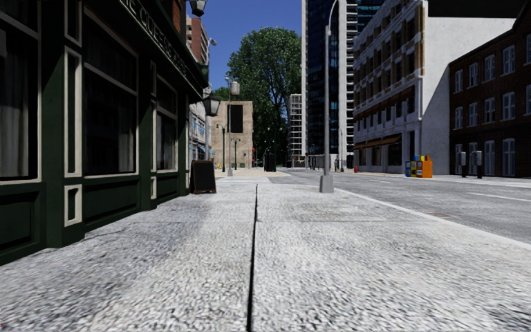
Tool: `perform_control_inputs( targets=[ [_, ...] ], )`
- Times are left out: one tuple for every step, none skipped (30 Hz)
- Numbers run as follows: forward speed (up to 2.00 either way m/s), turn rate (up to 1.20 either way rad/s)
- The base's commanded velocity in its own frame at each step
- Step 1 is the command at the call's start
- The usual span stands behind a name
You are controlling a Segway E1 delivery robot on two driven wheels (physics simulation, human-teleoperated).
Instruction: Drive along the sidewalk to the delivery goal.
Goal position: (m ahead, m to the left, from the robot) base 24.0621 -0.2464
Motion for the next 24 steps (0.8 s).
perform_control_inputs(
  targets=[
    [2.00,0.00],
    [2.00,0.00],
    [2.00,0.00],
    [2.00,0.00],
    [2.00,0.00],
    [2.00,0.00],
    [2.00,0.00],
    [2.00,0.00],
    [2.00,0.00],
    [2.00,0.00],
    [2.00,0.00],
    [2.00,0.00],
    [2.00,0.00],
    [2.00,0.00],
    [2.00,0.00],
    [2.00,0.00],
    [2.00,0.00],
    [2.00,0.00],
    [2.00,0.00],
    [2.00,0.00],
    [2.00,0.00],
    [2.00,0.00],
    [2.00,0.00],
    [2.00,0.00]
  ],
)
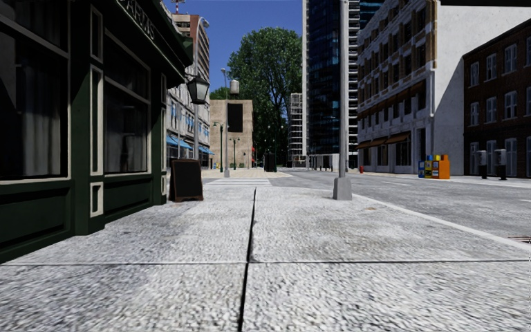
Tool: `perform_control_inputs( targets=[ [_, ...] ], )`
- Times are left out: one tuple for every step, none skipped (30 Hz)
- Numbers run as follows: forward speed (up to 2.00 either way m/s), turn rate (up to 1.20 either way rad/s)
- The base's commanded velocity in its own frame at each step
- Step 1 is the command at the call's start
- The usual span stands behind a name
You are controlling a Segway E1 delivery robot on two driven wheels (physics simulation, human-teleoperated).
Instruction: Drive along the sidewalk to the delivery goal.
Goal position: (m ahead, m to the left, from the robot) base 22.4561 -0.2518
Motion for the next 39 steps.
perform_control_inputs(
  targets=[
    [2.00,0.00],
    [2.00,0.00],
    [2.00,0.00],
    [2.00,0.00],
    [2.00,0.00],
    [2.00,0.00],
    [2.00,0.00],
    [2.00,0.00],
    [2.00,0.00],
    [2.00,0.00],
    [2.00,0.00],
    [2.00,0.00],
    [2.00,0.07],
    [2.00,0.15],
    [2.00,0.19],
    [2.00,0.21],
    [2.00,0.23],
    [2.00,0.26],
    [2.00,0.26],
    [2.00,0.27],
    [2.00,0.30],
    [2.00,0.35],
    [2.00,0.37],
    [2.00,0.38],
    [2.00,0.38],
    [2.00,0.38],
    [2.00,0.38],
    [2.00,0.38],
    [2.00,0.38],
    [2.00,0.00],
    [2.00,0.00],
    [2.00,0.00],
    [2.00,0.00],
    [2.00,0.00],
    [2.00,0.00],
    [2.00,0.00],
    [2.00,0.00],
    [2.00,0.00],
    [2.00,0.00]
  ],
)
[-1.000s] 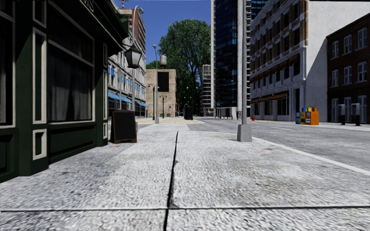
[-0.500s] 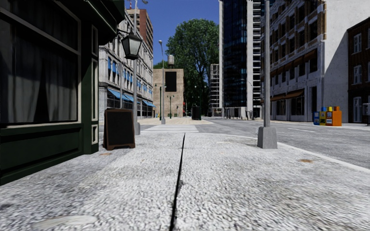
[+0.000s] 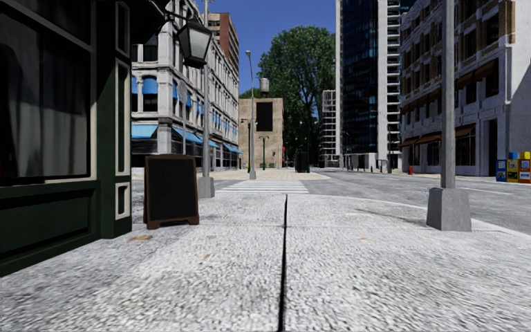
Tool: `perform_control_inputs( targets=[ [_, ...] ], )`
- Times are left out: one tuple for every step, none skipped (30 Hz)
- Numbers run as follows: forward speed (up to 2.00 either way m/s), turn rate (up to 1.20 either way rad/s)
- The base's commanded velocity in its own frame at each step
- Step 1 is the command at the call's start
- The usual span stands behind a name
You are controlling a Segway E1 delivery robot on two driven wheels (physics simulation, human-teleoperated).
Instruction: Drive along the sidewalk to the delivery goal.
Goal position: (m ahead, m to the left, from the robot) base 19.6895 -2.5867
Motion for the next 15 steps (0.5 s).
perform_control_inputs(
  targets=[
    [2.00,0.00],
    [2.00,0.00],
    [2.00,0.00],
    [2.00,0.00],
    [2.00,0.00],
    [2.00,0.00],
    [2.00,0.00],
    [2.00,0.00],
    [2.00,0.00],
    [2.00,0.00],
    [2.00,0.00],
    [2.00,0.00],
    [2.00,0.00],
    [2.00,0.00],
    [2.00,0.00]
  ],
)
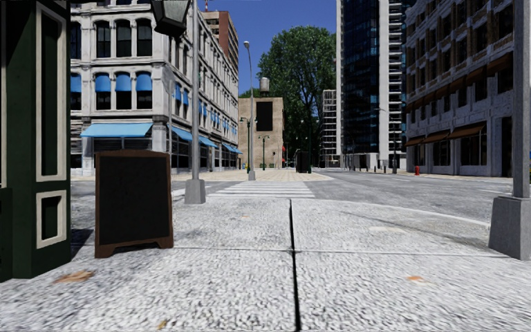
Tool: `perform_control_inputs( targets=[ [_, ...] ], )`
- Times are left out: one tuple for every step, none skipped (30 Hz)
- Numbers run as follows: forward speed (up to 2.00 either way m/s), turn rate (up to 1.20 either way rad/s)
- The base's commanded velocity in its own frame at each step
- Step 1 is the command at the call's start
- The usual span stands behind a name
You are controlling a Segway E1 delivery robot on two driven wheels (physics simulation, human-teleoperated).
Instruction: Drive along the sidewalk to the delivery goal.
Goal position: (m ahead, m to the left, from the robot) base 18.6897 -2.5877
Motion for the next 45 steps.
perform_control_inputs(
  targets=[
    [2.00,0.00],
    [2.00,0.00],
    [2.00,0.00],
    [2.00,0.00],
    [2.00,0.00],
    [2.00,0.00],
    [2.00,0.00],
    [2.00,0.00],
    [2.00,-0.01],
    [2.00,-0.06],
    [2.00,-0.06],
    [2.00,-0.15],
    [2.00,-0.22],
    [2.00,-0.24],
    [2.00,-0.24],
    [2.00,-0.24],
    [2.00,-0.24],
    [2.00,-0.24],
    [2.00,-0.24],
    [2.00,-0.24],
    [2.00,-0.24],
    [2.00,-0.22],
    [2.00,-0.06],
    [2.00,-0.01],
    [2.00,0.00],
    [2.00,-0.02],
    [2.00,-0.02],
    [2.00,-0.02],
    [2.00,-0.03],
    [2.00,-0.06],
    [2.00,-0.10],
    [2.00,-0.14],
    [2.00,-0.16],
    [2.00,-0.16],
    [2.00,-0.16],
    [2.00,-0.16],
    [2.00,-0.16],
    [2.00,-0.21],
    [2.00,-0.30],
    [2.00,-0.33],
    [2.00,-0.33],
    [2.00,-0.15],
    [2.00,0.00],
    [2.00,0.00],
    [2.00,0.00]
  ],
)
